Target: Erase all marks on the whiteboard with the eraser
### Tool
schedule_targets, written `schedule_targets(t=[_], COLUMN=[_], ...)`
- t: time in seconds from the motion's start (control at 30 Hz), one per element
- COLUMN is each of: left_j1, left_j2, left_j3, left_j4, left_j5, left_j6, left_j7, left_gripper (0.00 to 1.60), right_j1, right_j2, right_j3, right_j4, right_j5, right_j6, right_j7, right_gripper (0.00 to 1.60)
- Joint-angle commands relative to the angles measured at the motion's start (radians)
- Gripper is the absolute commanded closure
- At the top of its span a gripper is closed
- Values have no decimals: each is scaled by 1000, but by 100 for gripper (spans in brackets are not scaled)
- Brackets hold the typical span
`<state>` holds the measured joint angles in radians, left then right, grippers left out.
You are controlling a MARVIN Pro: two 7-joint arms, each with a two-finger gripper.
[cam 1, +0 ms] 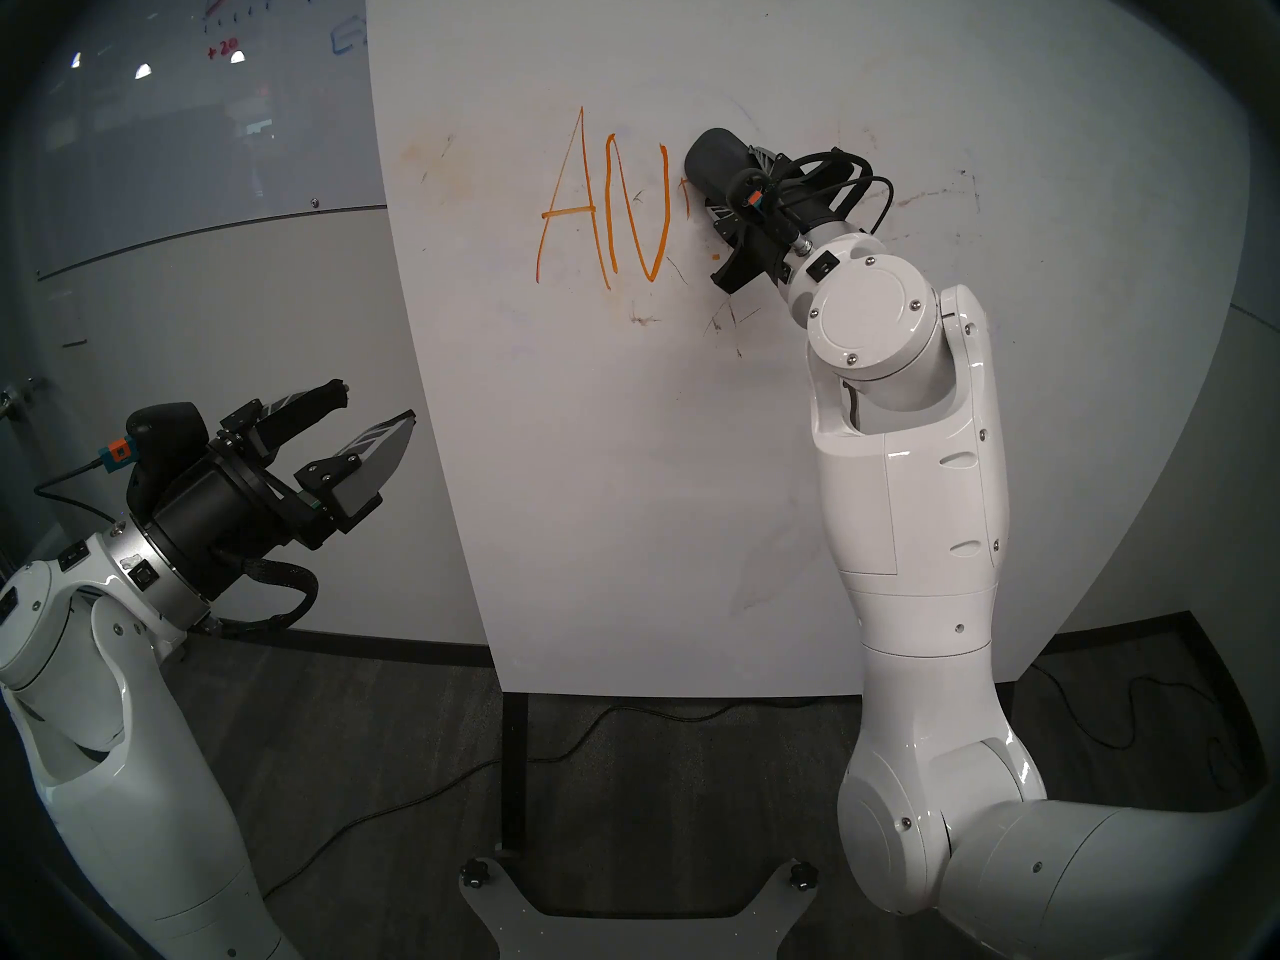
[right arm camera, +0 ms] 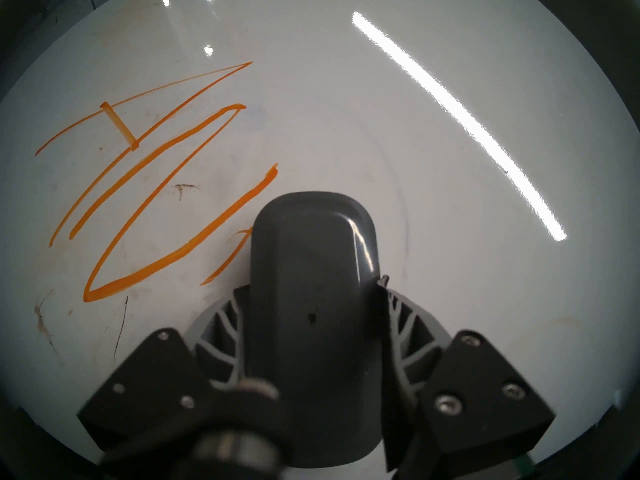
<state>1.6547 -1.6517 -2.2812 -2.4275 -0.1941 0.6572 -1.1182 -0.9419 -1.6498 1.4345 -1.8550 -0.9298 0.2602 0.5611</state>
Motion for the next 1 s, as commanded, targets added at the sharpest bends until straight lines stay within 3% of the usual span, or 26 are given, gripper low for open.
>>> schedule_targets(t=[0.0, 0.97], left_j1=[1, 1], left_j2=[2, 2], left_j3=[2, 3], left_j4=[-16, -16], left_j5=[-4, -4], left_j6=[1, 1], left_j7=[1, 2], left_gripper=[0, 0], right_j1=[-23, -117], right_j2=[-34, -61], right_j3=[-28, -92], right_j4=[-32, -39], right_j5=[18, 5], right_j6=[41, 146], right_j7=[49, 54], right_gripper=[160, 160])
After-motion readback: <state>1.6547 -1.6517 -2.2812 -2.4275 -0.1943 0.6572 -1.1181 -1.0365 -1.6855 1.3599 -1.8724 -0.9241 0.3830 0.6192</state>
